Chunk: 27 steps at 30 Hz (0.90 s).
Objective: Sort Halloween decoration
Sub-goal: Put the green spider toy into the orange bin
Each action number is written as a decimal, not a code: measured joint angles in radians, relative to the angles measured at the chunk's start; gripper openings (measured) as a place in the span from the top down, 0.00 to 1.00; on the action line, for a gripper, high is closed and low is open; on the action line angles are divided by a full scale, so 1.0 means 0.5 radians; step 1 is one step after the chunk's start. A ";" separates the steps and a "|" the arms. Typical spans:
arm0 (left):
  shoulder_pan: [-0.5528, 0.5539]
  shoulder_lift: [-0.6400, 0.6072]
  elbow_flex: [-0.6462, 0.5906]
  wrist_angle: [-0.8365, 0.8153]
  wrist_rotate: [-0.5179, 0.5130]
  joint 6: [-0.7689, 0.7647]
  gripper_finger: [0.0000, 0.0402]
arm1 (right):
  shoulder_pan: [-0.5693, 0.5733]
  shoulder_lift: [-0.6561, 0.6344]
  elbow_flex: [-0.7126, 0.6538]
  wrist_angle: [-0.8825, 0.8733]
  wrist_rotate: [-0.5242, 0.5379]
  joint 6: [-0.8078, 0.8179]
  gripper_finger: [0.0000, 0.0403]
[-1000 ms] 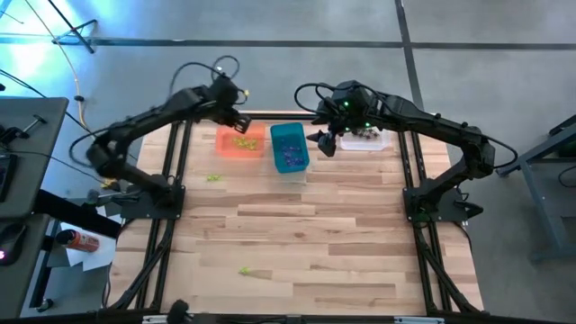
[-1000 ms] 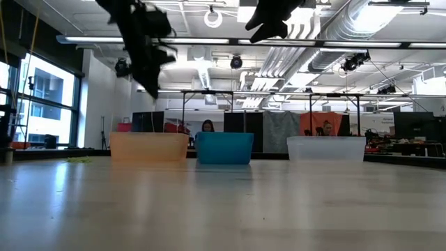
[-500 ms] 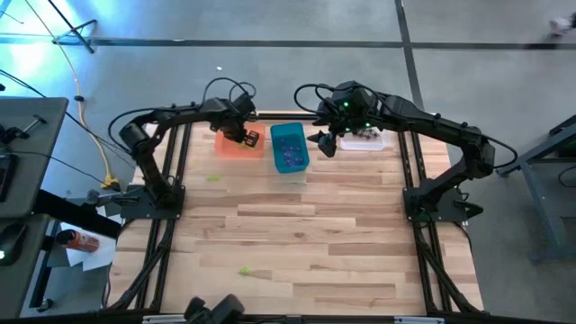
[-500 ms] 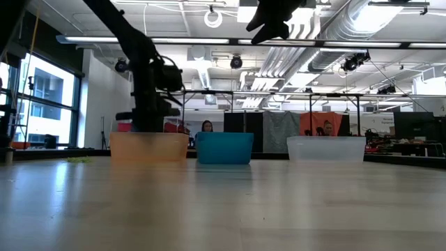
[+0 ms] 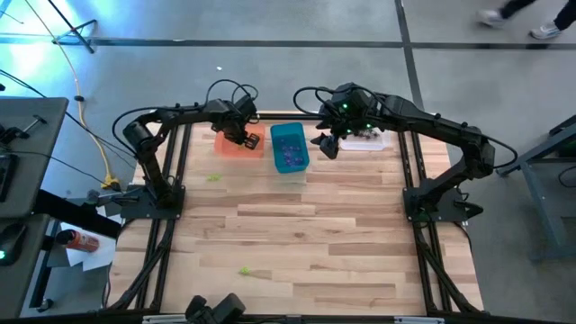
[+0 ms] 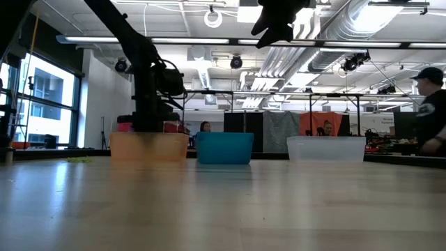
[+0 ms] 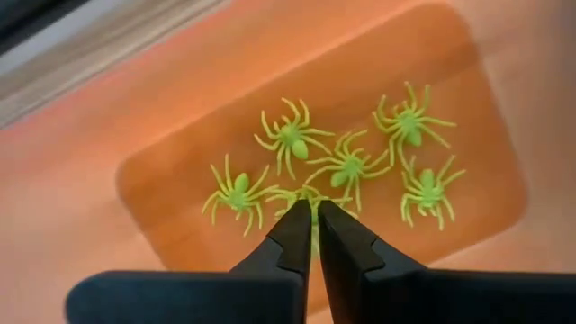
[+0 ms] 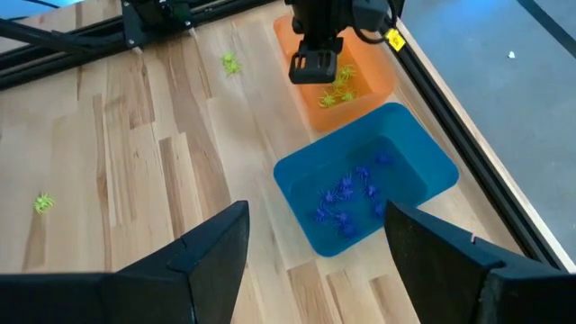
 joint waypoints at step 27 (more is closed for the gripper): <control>-0.074 -0.890 -0.002 -0.017 0.337 0.260 0.62 | 0.000 0.000 0.000 0.027 -0.004 0.016 0.37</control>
